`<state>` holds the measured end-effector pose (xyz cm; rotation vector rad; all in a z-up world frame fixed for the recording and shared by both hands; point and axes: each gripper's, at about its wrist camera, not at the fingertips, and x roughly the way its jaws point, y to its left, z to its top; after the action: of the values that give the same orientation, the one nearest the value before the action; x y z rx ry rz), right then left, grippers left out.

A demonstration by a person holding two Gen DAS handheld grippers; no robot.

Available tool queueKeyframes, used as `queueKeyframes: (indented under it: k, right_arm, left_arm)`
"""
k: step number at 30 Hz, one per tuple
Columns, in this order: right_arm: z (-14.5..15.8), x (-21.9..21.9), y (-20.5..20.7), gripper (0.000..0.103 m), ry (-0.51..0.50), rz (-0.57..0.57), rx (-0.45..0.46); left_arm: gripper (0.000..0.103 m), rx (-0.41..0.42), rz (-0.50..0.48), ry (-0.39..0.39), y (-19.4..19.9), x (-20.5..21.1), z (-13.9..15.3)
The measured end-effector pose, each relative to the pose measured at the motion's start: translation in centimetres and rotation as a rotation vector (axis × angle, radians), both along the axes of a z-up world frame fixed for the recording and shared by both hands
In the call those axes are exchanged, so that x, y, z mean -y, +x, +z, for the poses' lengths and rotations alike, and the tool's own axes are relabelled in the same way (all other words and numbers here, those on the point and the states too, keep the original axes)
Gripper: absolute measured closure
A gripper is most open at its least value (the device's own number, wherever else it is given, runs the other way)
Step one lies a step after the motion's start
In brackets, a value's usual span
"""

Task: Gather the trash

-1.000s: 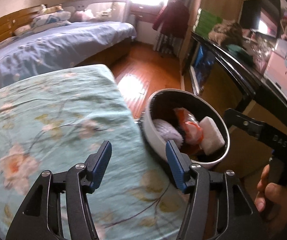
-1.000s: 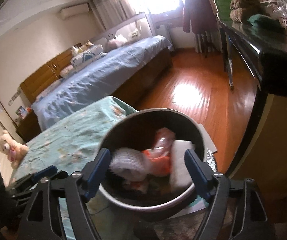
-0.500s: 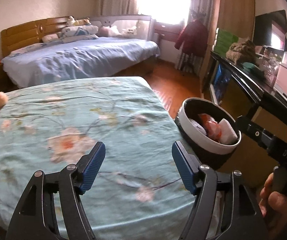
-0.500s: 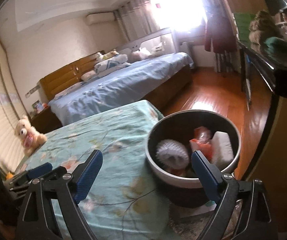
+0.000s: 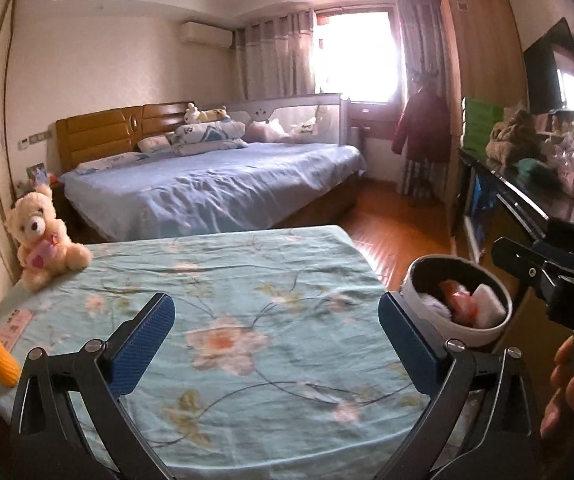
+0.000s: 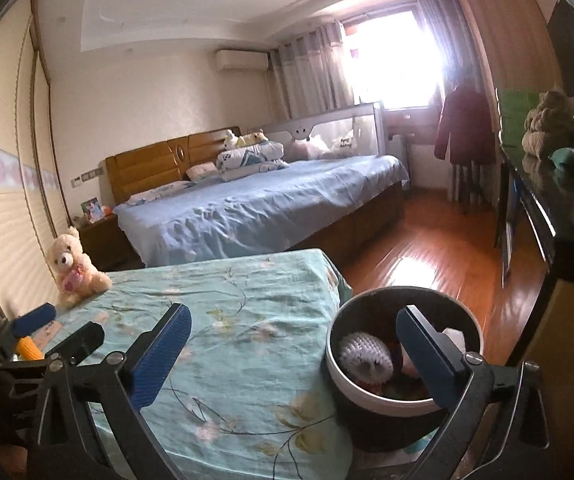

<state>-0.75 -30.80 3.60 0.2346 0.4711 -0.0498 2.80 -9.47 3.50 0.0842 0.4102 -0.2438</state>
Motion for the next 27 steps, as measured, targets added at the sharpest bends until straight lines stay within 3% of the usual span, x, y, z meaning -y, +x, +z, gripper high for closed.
queueKeyframes:
  k: [14,27]
  right_arm:
    - [-2.0,-0.5,0.8,0.0,-0.028,-0.016,-0.006]
    - [-2.4,-0.5,1.1,0.0,-0.024,-0.015,-0.018]
  left_arm:
    - [0.0,0.008,0.081,0.044,0.5,-0.8,-1.1]
    - [0.0,-0.001,0.08,0.038,0.3,-1.0,-1.0]
